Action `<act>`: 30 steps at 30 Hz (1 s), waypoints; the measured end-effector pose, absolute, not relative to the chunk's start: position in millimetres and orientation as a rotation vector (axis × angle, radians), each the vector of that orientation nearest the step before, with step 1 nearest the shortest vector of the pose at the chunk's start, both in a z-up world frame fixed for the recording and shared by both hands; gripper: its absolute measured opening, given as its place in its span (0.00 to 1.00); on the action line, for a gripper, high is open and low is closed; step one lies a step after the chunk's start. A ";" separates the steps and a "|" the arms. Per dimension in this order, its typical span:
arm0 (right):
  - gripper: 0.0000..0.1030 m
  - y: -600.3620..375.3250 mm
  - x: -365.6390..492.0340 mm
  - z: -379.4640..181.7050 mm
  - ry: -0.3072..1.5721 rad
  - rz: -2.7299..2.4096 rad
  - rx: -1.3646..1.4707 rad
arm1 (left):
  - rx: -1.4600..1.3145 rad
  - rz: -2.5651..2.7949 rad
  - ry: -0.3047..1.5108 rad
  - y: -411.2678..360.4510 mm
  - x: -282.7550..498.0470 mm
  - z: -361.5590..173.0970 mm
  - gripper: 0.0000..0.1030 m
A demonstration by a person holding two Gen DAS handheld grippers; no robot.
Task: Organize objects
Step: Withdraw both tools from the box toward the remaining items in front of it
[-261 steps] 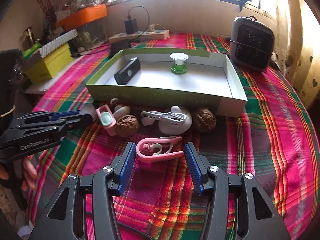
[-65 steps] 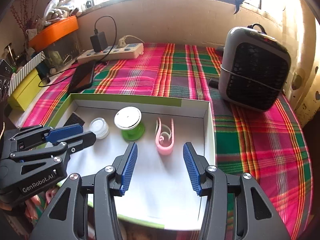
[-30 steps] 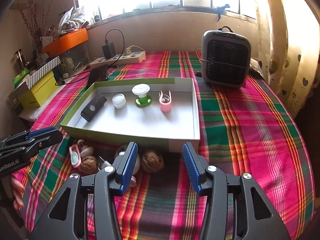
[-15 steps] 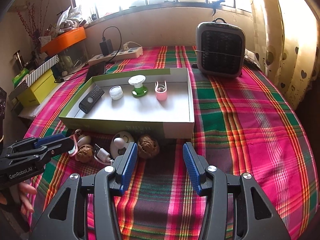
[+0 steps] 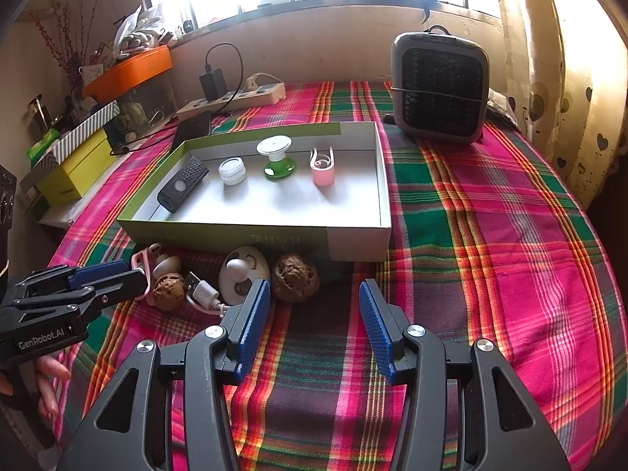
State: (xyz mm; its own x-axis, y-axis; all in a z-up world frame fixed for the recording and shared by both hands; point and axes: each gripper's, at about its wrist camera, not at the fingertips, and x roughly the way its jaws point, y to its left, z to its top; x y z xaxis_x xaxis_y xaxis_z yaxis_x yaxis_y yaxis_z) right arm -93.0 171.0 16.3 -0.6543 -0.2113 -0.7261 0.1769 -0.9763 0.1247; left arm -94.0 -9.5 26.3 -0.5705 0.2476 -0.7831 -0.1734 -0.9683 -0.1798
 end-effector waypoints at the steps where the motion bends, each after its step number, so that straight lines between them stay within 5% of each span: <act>1: 0.47 170.2 -92.6 15.8 -0.064 -2.669 1.184 | -1.307 2.594 -0.106 -10.0 -93.3 27.3 0.37; 12: 0.47 157.4 -87.7 10.5 -0.045 -2.593 1.196 | -1.346 2.552 -0.182 -13.0 -95.9 24.1 0.37; 30: 0.47 130.1 -78.6 3.6 -0.040 -2.325 1.194 | -1.368 2.622 -0.022 -25.4 -93.7 30.6 0.37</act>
